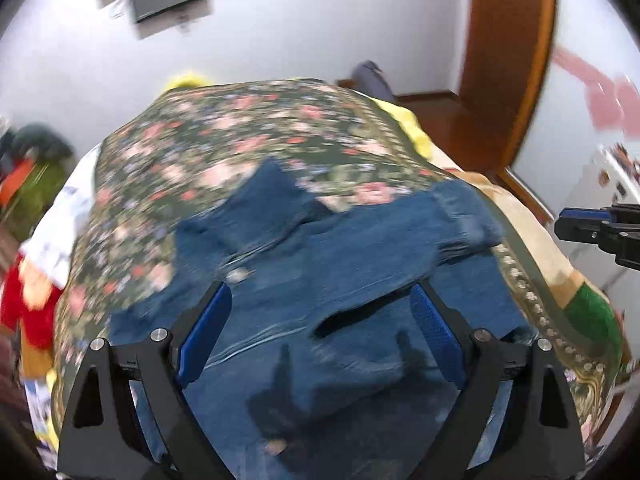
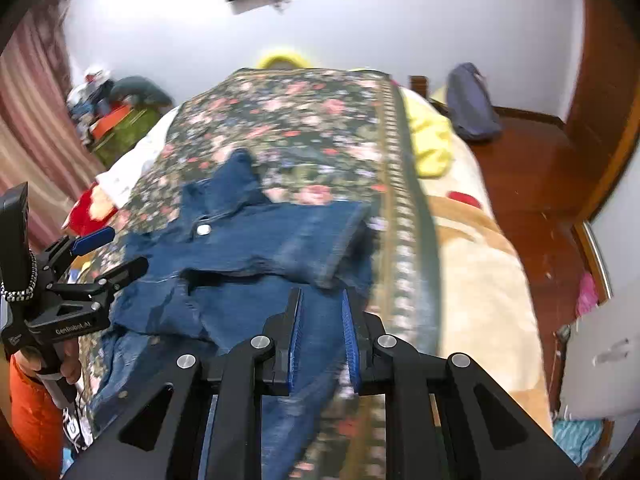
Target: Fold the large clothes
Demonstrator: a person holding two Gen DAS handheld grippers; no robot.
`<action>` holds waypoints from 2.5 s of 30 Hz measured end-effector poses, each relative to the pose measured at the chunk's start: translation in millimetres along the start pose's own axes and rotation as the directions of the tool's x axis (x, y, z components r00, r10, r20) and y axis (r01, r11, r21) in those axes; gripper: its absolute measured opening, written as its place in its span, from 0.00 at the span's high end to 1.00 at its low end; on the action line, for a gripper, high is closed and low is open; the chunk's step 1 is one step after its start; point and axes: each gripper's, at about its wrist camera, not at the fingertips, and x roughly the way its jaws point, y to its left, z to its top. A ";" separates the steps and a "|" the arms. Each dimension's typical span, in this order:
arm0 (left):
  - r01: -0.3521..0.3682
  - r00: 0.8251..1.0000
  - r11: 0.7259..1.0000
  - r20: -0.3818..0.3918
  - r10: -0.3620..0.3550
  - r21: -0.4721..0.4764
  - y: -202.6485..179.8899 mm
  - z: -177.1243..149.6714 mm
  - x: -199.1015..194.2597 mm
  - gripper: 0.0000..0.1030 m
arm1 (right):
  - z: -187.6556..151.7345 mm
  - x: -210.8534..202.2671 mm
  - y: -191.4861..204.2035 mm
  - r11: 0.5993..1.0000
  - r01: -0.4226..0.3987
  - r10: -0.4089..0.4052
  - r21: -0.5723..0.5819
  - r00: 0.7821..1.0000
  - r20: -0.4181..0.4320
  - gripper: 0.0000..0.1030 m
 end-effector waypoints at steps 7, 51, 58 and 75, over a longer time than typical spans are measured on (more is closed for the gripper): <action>0.024 0.993 0.984 -0.121 -0.002 0.176 -61.4 13.0 75.3 0.11 | -18.3 15.6 -44.5 0.997 0.015 -0.011 0.078 0.998 -0.060 0.85; 0.061 0.975 0.833 -0.145 -0.167 -0.550 182.0 -162.4 62.0 0.54 | -37.7 103.2 14.9 0.990 0.088 -0.111 -0.112 0.969 -0.222 0.85; -0.006 0.987 0.806 -0.133 -0.090 -0.592 209.0 -148.1 70.2 0.65 | -49.5 102.3 1.9 0.967 0.224 -0.244 -0.120 0.951 -0.190 0.19; -0.150 0.988 0.899 -0.085 0.127 -0.411 216.5 -114.0 27.0 0.79 | -13.3 74.5 -12.7 0.996 -0.010 0.022 0.093 0.992 -0.128 0.17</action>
